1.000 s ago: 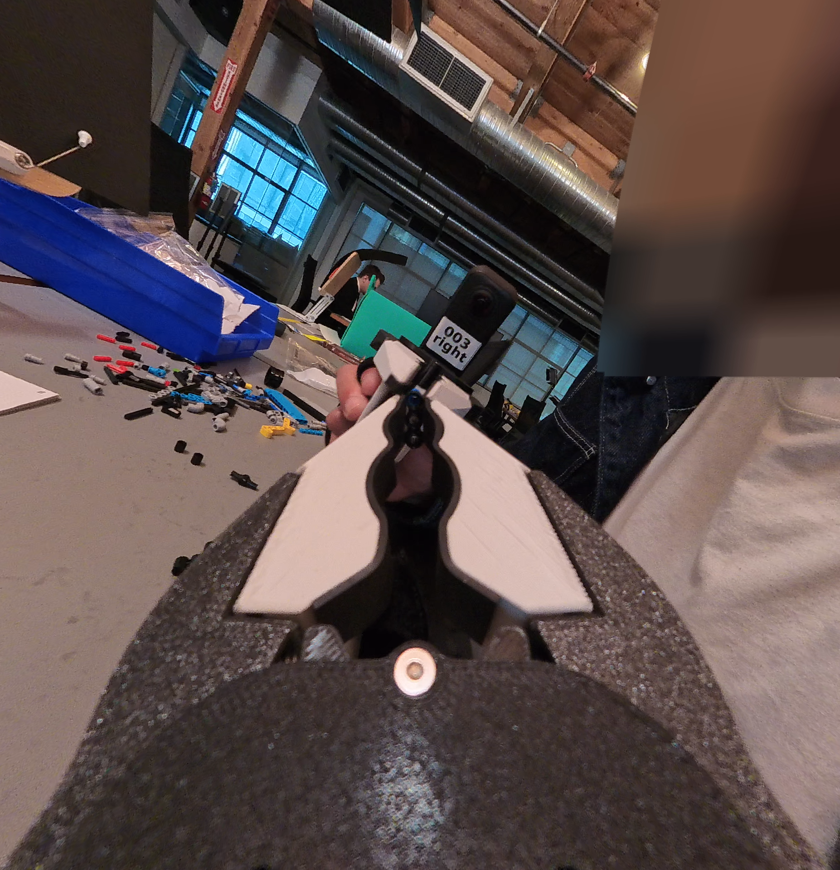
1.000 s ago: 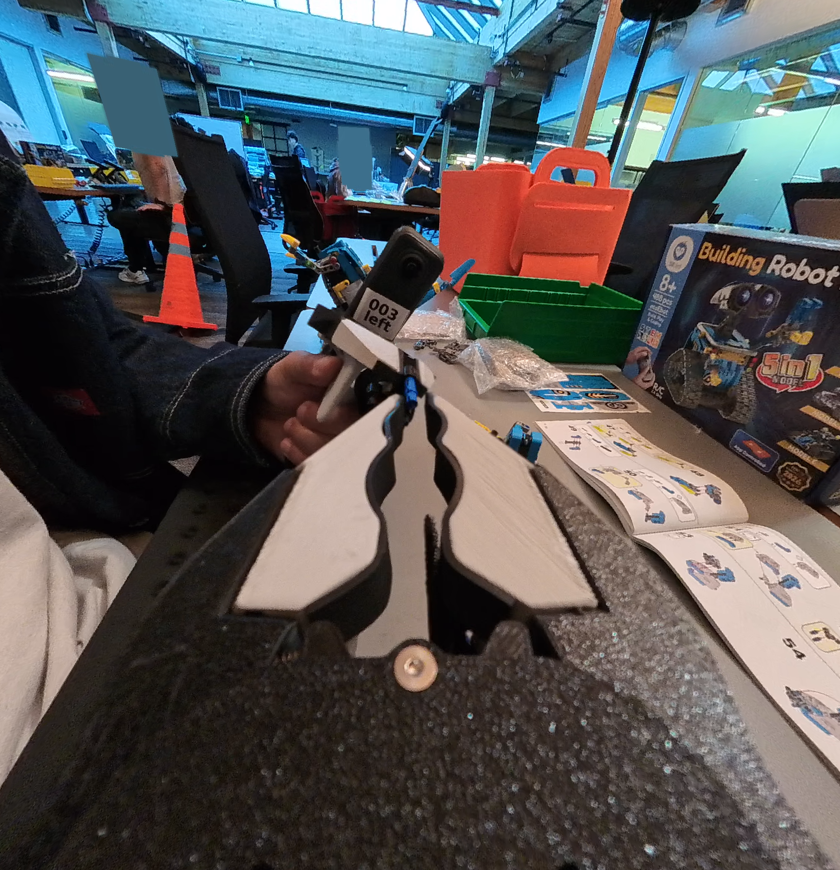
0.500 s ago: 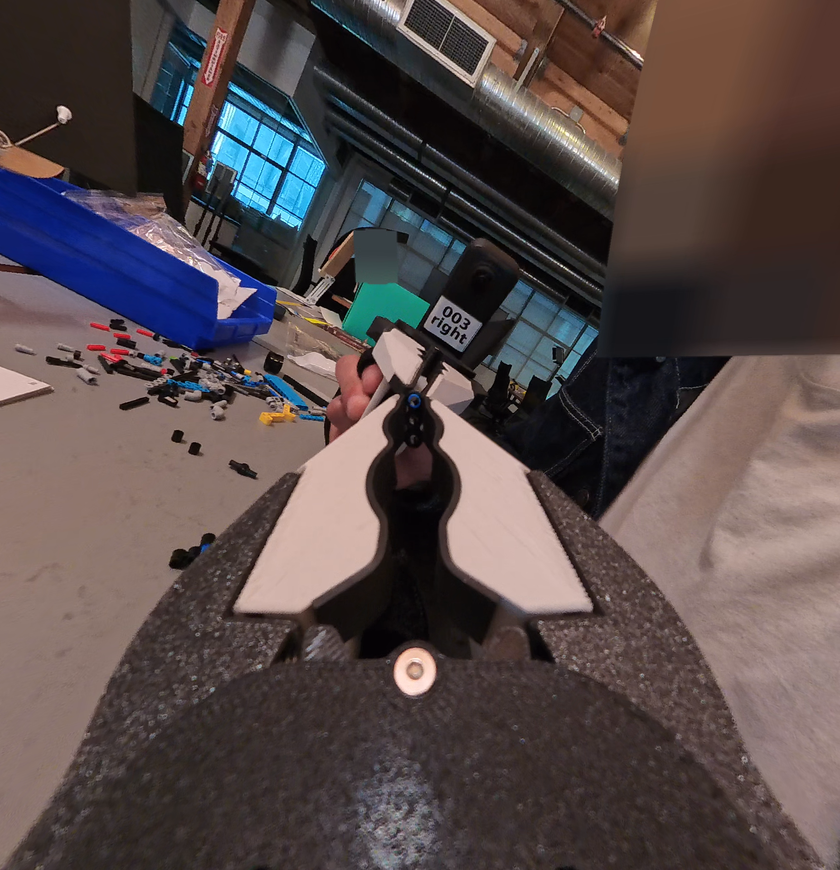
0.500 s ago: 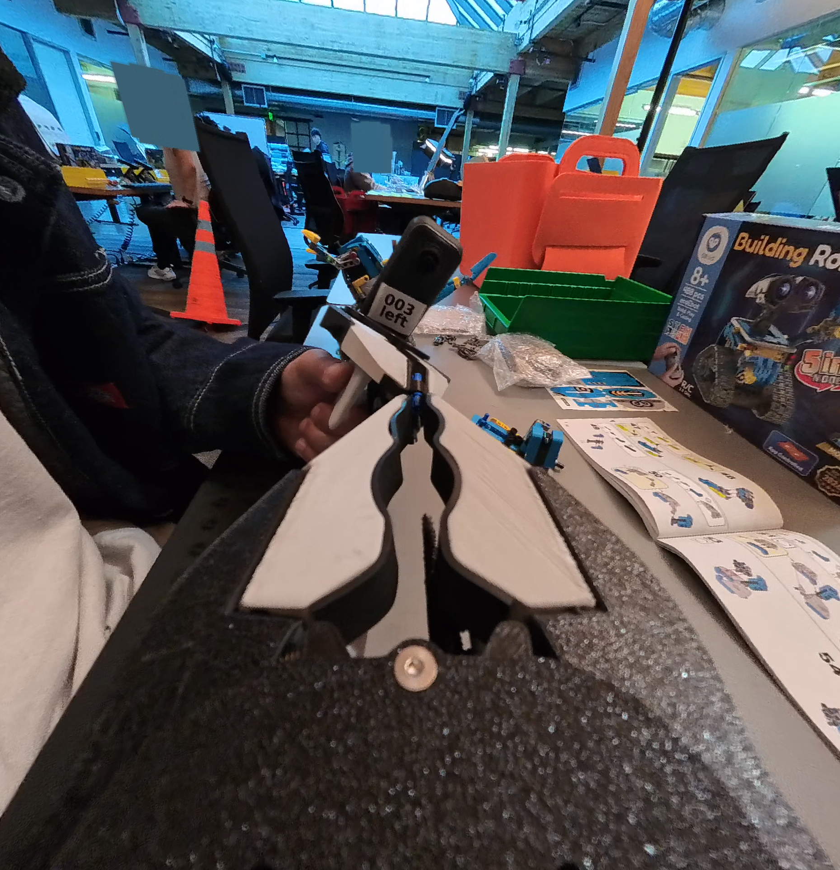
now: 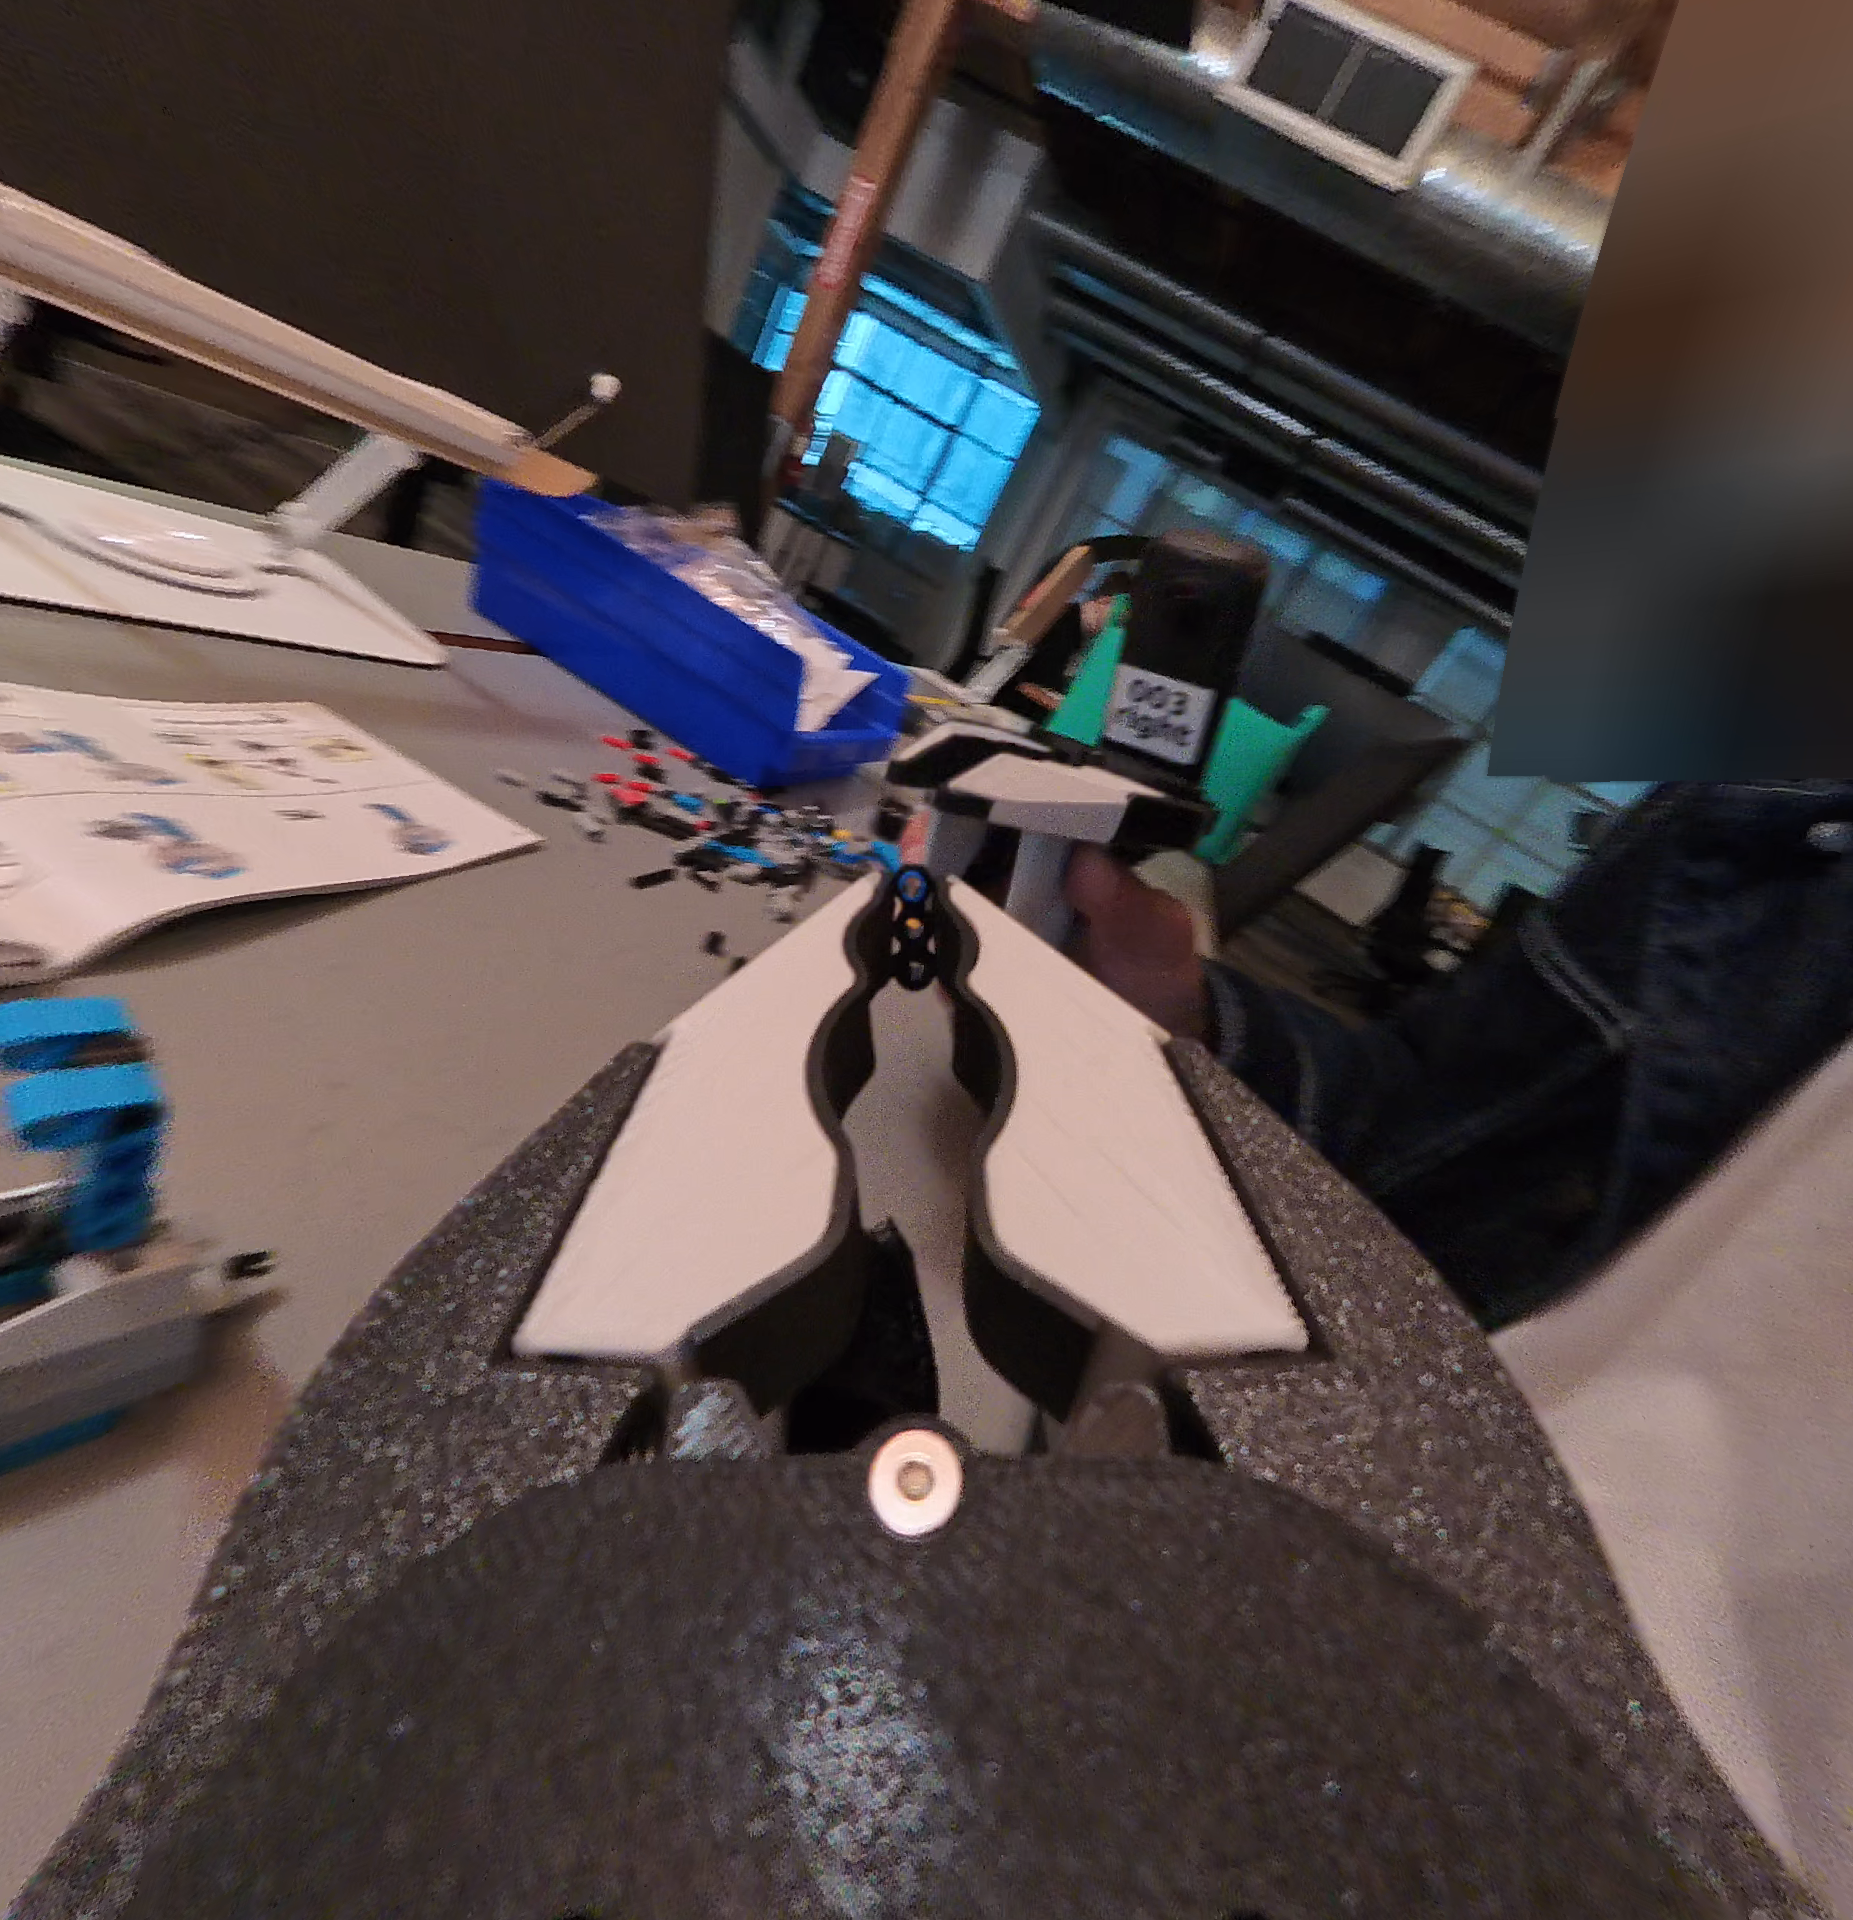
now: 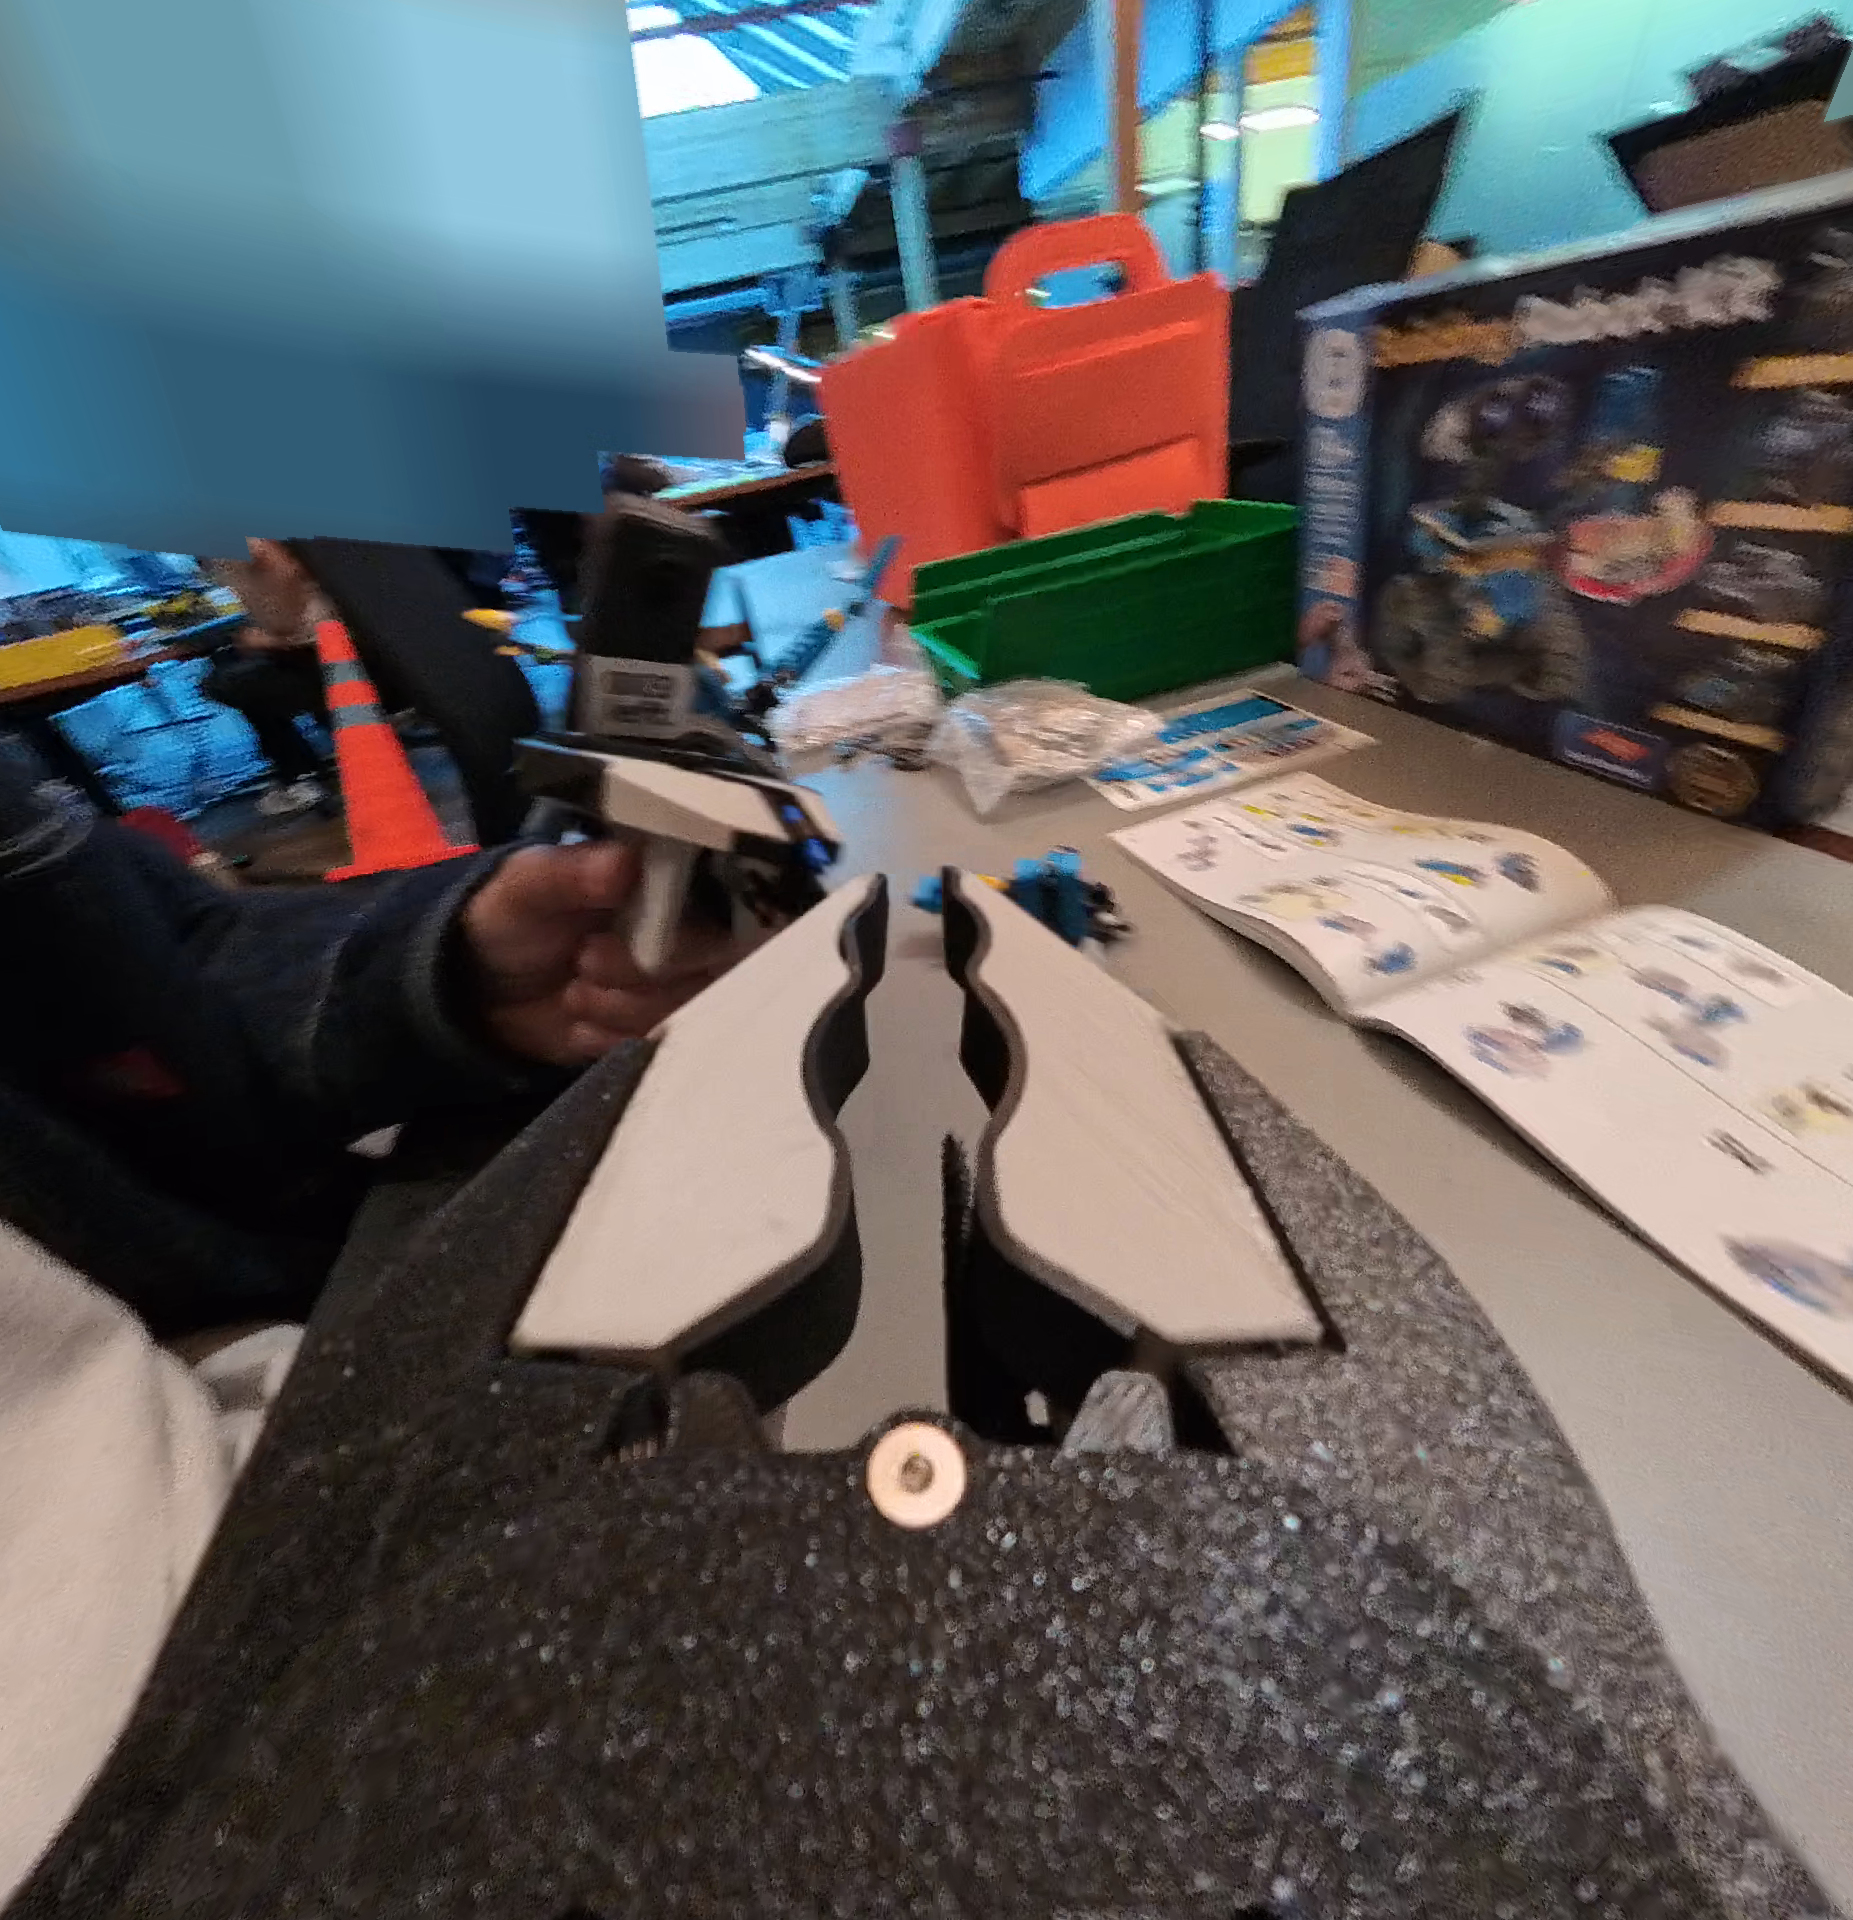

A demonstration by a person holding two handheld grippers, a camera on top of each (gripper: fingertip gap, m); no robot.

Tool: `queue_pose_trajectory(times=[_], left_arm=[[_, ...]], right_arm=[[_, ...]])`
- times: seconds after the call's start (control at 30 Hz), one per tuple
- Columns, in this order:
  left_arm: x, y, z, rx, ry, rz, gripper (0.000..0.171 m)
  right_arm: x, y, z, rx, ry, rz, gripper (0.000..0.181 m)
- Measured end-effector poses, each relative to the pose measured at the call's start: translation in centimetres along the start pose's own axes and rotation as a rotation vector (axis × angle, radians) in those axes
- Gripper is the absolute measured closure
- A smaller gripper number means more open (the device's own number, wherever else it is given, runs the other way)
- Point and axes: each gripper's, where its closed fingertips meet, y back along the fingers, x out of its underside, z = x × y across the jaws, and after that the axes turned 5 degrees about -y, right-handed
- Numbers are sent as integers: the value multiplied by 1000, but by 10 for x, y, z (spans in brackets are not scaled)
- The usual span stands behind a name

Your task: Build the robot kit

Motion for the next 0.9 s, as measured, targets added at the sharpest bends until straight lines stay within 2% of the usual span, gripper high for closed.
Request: queue_pose_trajectory(times=[0.13, 0.23, 0.3, 0.47, 0.73, 0.9], left_arm=[[-1, 8, 21, -130, -53, 18, 165], [2, 13, 35, -207, -126, 68, 164], [4, 13, 40, -231, -160, 96, 164], [16, 7, 56, -287, -181, 179, 164], [22, -3, 64, -239, -76, 193, 165], [23, -6, 69, -242, -74, 196, 164]], right_arm=[[-8, 26, -55, 247, 18, 9, 177], [-7, 52, -106, 444, 92, 92, 173], [2, 63, -130, 491, 60, 130, 172], [20, 61, -141, 394, -80, 147, 164], [38, 48, -134, 315, -108, 184, 164], [46, 42, -126, 272, -110, 217, 164]])
